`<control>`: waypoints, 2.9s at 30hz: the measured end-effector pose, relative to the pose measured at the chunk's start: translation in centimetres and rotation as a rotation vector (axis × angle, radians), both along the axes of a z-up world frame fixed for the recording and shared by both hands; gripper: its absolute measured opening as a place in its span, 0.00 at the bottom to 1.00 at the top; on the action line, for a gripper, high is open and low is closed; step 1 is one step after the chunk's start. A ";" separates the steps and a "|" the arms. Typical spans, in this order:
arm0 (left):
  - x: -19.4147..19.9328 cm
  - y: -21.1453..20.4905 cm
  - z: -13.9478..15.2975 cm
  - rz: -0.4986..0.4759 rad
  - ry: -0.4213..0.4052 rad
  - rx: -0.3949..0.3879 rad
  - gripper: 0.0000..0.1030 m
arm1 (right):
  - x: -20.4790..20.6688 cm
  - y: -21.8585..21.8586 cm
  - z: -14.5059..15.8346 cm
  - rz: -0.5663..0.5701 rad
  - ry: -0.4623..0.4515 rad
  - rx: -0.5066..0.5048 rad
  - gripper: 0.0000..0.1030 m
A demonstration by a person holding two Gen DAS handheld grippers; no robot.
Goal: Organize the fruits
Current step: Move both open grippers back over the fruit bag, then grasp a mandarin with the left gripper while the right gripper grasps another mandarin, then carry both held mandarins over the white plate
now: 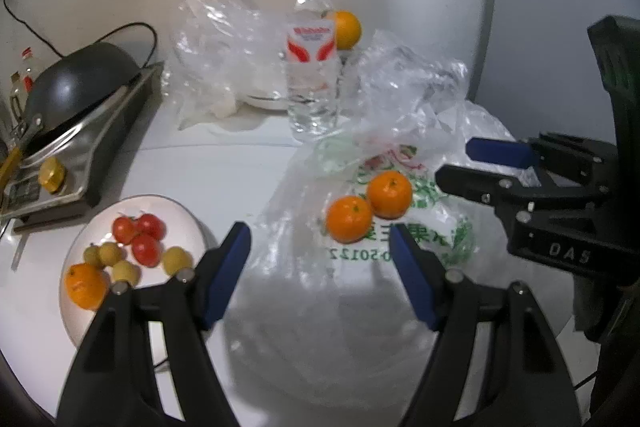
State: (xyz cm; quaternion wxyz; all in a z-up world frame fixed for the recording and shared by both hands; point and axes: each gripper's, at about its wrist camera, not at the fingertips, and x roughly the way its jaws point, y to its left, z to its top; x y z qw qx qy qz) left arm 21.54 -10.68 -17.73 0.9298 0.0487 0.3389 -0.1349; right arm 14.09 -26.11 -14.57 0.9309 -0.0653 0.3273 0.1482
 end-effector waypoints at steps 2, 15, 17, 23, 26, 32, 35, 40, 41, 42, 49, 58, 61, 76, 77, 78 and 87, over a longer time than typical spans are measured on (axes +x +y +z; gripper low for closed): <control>0.4 -0.7 -0.3 -0.016 0.005 -0.002 0.70 | 0.5 -0.7 -0.4 -0.009 0.009 0.009 0.47; 2.4 -5.3 -1.3 -0.147 -0.014 0.081 0.70 | 2.2 -3.7 -1.7 -0.037 0.030 0.062 0.47; 2.7 -5.9 -1.1 -0.165 -0.031 0.105 0.70 | 2.5 -3.9 -1.9 -0.032 0.036 0.067 0.47; 5.5 -5.8 -3.2 -0.130 0.068 0.138 0.52 | 3.3 -4.0 -2.1 -0.017 0.040 0.073 0.47; 6.3 -5.7 -4.1 -0.128 0.102 0.147 0.49 | 3.6 -4.1 -2.3 -0.016 0.040 0.071 0.47; 7.0 -5.8 -5.4 -0.146 0.144 0.165 0.49 | 4.0 -3.9 -2.5 -0.009 0.047 0.071 0.47; 7.2 -6.1 -5.9 -0.157 0.128 0.199 0.40 | 4.3 -3.5 -2.7 -0.001 0.058 0.075 0.47; 6.5 -5.1 -5.6 -0.175 0.116 0.158 0.39 | 5.0 -2.2 -3.2 0.038 0.087 0.084 0.47; 6.3 -5.0 -5.5 -0.176 0.109 0.150 0.39 | 5.0 -1.9 -3.3 0.039 0.090 0.081 0.47; 6.0 -4.8 -5.2 -0.179 0.101 0.142 0.39 | 5.1 -1.7 -3.4 0.041 0.092 0.080 0.47; 5.3 -2.8 -2.9 -0.169 0.053 0.076 0.39 | 5.9 -0.1 -3.8 0.059 0.115 0.056 0.46; 3.9 -1.8 -0.8 -0.166 -0.013 0.073 0.40 | 6.8 1.3 -4.8 0.063 0.150 0.033 0.47; 3.5 -1.2 -0.5 -0.157 -0.019 0.053 0.40 | 7.1 1.4 -5.2 0.053 0.163 0.020 0.47; 1.9 -0.3 0.2 -0.157 -0.040 0.033 0.40 | 6.5 1.9 -5.2 0.049 0.135 -0.003 0.46; 1.7 -0.3 0.2 -0.158 -0.041 0.031 0.40 | 6.3 1.9 -5.0 0.049 0.129 -0.004 0.46; 1.6 -0.3 0.2 -0.160 -0.043 0.030 0.40 | 6.1 2.0 -4.8 0.050 0.125 -0.005 0.46; -0.1 -0.3 0.7 -0.168 -0.059 0.015 0.40 | 3.8 2.3 -2.9 0.058 0.080 -0.015 0.46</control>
